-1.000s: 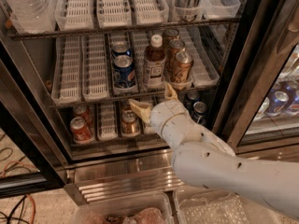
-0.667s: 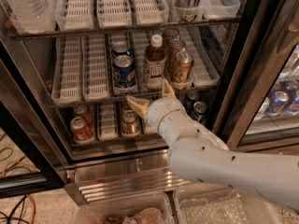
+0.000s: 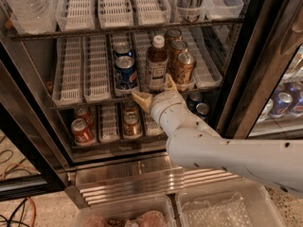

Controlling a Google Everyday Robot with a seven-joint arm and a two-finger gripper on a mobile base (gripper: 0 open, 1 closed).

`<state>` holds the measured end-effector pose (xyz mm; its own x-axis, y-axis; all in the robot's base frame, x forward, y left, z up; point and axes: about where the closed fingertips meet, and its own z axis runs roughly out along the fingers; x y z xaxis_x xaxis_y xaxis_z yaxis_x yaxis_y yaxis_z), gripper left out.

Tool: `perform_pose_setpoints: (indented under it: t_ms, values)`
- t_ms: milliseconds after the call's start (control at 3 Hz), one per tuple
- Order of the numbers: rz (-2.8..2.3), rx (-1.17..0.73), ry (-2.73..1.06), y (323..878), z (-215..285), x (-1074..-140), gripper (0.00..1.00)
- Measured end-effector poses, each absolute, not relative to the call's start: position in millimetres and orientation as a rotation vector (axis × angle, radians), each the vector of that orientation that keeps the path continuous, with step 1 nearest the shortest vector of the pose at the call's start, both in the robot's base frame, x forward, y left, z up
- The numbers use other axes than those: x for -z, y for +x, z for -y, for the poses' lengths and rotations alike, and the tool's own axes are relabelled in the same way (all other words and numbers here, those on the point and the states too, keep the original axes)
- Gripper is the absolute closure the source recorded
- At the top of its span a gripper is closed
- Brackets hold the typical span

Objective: Pick blue plastic bottle from middle shelf of fridge

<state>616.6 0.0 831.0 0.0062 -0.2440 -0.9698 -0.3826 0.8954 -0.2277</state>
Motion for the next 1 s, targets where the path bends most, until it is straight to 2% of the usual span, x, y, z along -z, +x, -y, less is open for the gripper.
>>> perform_pose_setpoints:
  t_ms: [1000]
  values:
    - [-1.581,-0.045,-0.454,656,27,-836,0.29]
